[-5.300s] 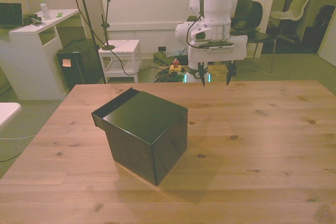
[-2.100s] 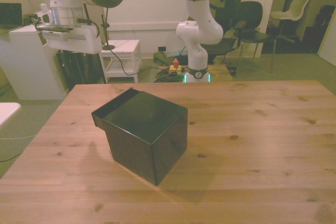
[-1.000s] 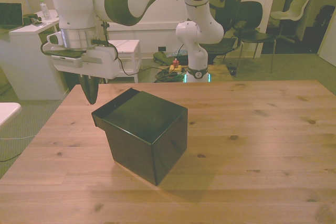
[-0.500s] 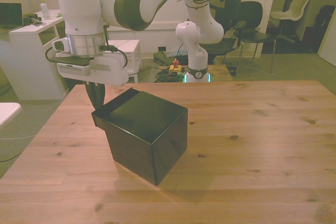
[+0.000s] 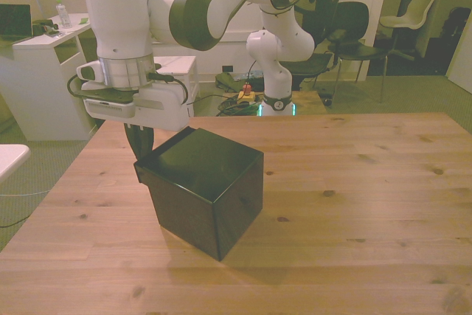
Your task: Close the top drawer
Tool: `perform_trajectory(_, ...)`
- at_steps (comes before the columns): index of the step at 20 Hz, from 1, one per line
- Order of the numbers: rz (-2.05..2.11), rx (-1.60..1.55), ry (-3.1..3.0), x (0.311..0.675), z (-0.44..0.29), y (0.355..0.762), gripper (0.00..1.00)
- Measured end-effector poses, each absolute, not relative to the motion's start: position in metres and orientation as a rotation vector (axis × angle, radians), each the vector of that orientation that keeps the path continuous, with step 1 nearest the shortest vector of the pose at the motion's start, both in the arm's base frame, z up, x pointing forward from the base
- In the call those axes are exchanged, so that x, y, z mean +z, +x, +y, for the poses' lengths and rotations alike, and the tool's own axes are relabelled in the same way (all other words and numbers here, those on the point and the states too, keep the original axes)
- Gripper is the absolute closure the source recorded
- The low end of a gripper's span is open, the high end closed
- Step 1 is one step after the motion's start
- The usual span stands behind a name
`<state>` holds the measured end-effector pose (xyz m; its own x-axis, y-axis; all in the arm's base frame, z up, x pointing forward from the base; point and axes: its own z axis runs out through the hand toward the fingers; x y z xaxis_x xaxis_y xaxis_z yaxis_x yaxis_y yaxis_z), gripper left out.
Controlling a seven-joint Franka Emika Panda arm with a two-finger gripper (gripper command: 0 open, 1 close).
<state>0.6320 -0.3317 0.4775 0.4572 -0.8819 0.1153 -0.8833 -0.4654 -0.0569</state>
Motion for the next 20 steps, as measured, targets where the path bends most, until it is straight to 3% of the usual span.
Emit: perform_trajectory(20,-1.582,0.207,2.673,0.483,-0.319,0.651,1.0)
